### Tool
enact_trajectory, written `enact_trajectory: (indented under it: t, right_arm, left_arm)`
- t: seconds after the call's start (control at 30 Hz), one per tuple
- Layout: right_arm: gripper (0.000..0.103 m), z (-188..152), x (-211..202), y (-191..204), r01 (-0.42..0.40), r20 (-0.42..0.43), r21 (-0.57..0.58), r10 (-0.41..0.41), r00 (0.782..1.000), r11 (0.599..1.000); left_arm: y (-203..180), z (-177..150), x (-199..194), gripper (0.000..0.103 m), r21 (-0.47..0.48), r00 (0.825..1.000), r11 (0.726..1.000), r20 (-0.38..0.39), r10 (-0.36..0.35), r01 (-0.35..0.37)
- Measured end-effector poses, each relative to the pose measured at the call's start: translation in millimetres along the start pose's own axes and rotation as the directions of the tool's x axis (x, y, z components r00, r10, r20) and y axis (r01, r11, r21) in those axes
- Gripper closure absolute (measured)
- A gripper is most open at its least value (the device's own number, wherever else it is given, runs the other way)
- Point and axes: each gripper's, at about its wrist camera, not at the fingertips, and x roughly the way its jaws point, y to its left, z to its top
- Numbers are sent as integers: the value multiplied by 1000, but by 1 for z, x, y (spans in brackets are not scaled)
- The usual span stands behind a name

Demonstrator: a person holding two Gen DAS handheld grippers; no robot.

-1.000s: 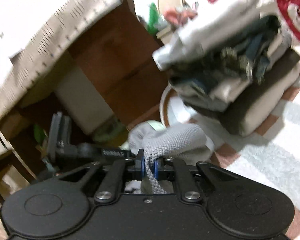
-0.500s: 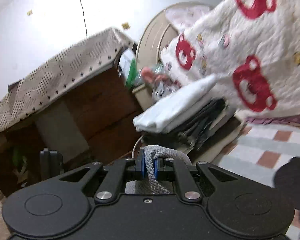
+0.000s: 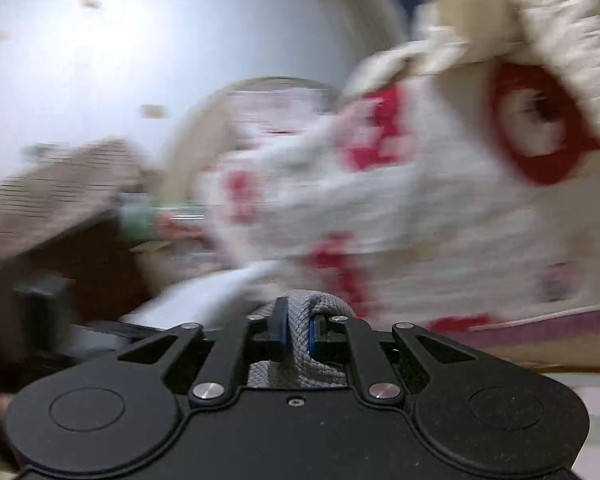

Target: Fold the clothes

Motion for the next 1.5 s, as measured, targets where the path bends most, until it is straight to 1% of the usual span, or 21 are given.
enact_trajectory:
  t: [0.03,0.07,0.17,0.23,0.27,0.33,0.43,0.53,0.63,0.73,0.83,0.9,1.07,1.13,1.17,1.2,1.23,1.37,1.43,1.47,1.5]
  right_arm:
    - [60,-1,13,-18,79,-21,-7,-79,997,997]
    - [36,-5,26,-34,163,-52,-16,-163,985,987]
    - [35,-46,39,-70,367,-129,-123,-382,915,922]
    - [35,-90,33,-92,402,-176,-168,-429,886,900]
    - [35,-114,29,-104,407,-210,-161,-434,876,899]
    - [35,-166,23,-132,385,-311,-55,-382,870,921]
    - [39,-215,33,-154,366,-467,57,-299,832,929]
    - [41,-231,55,-143,263,-516,113,-170,840,958]
    - [41,-234,73,-119,126,-514,101,-57,856,987]
    - [41,-244,82,-96,52,-543,38,-24,839,998]
    - [41,-256,89,-86,46,-579,-14,-46,814,999]
    - [40,-262,93,-81,56,-581,-38,-67,811,998]
    - [39,-263,102,-81,42,-528,39,-15,849,998]
    - [40,-264,110,-80,33,-493,-2,-30,869,999]
    - [52,-265,113,-79,30,-475,-26,-38,879,999]
    - [81,-265,116,-78,21,-460,-49,-41,887,999]
    - [88,-264,116,-78,11,-450,-64,-39,892,998]
    - [91,-240,100,-79,86,-370,-141,-133,920,986]
    - [92,-225,88,-82,150,-326,-256,-232,916,955]
    - [93,-221,84,-84,197,-293,-344,-305,906,918]
    - [93,-222,80,-89,262,-247,-454,-403,881,852]
  left_arm:
    - [3,0,21,101,-21,999,999,-16,29,-30]
    - [4,-3,44,99,-40,997,997,-40,59,-61]
    - [13,-38,92,97,-87,985,989,-133,107,-119]
    - [24,-77,97,90,-113,975,986,-196,100,-124]
    - [29,-97,100,85,-127,969,984,-228,96,-127]
    - [39,-134,106,84,-147,952,980,-294,87,-135]
    - [57,-175,115,83,-152,913,975,-399,91,-163]
    - [74,-193,120,78,-176,890,965,-444,99,-195]
    - [88,-199,115,64,-213,890,957,-449,82,-196]
    - [99,-204,112,59,-222,881,958,-469,56,-180]
    - [108,-209,118,57,-238,873,957,-487,31,-167]
    - [114,-211,124,56,-255,870,953,-493,17,-164]
    - [112,-209,140,55,-247,861,956,-508,13,-159]
    - [110,-208,146,55,-241,858,958,-514,12,-158]
    - [109,-207,150,55,-238,856,958,-517,12,-157]
    - [108,-207,153,55,-236,854,959,-520,11,-156]
    - [107,-206,156,55,-233,853,960,-522,11,-155]
    - [107,-203,162,55,-242,852,955,-523,19,-170]
    - [109,-198,160,55,-230,847,955,-530,40,-189]
    - [110,-195,156,54,-210,849,958,-524,59,-196]
    - [111,-193,152,52,-193,857,961,-510,73,-197]
